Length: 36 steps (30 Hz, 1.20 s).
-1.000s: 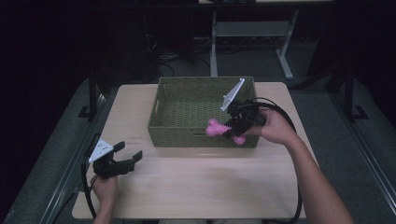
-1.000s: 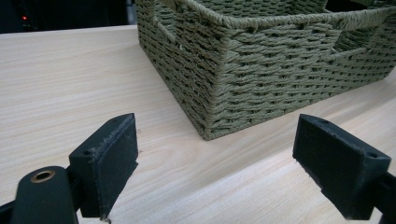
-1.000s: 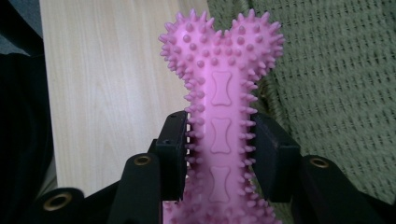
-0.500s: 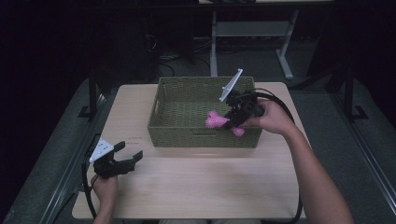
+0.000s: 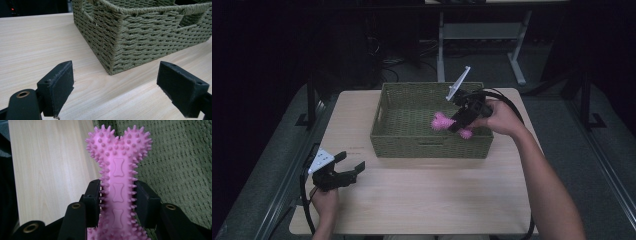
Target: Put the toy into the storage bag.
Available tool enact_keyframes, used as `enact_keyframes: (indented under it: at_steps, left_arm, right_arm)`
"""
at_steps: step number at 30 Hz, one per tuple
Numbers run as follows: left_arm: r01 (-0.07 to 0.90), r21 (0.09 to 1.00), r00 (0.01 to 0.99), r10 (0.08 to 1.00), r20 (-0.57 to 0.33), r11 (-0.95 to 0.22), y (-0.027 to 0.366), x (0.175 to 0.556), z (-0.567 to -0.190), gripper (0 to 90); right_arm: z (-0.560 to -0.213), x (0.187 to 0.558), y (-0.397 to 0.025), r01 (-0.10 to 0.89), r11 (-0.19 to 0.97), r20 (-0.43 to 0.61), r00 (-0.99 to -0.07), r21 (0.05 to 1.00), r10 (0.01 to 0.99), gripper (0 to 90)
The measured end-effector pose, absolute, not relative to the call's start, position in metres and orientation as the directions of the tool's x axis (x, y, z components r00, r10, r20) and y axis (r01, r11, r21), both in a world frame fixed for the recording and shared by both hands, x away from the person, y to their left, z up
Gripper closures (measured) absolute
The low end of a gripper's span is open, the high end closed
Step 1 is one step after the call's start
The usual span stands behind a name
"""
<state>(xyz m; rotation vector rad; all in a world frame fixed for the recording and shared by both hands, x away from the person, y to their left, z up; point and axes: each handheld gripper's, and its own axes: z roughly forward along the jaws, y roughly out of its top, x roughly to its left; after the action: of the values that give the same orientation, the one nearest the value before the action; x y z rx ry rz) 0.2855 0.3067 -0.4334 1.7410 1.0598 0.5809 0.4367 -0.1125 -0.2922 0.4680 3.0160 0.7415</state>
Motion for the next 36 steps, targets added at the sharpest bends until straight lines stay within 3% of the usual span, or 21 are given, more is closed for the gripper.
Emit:
enact_keyframes:
  at_steps: [36]
  left_arm:
    - [0.391, 0.910, 0.502, 0.860, -0.088, -0.135, 0.307, 0.287, -0.434, 13.6]
  right_arm:
    - [-0.319, 0.476, -0.110, 0.345, 0.843, 0.103, -0.937, 0.412, 0.334, 58.1]
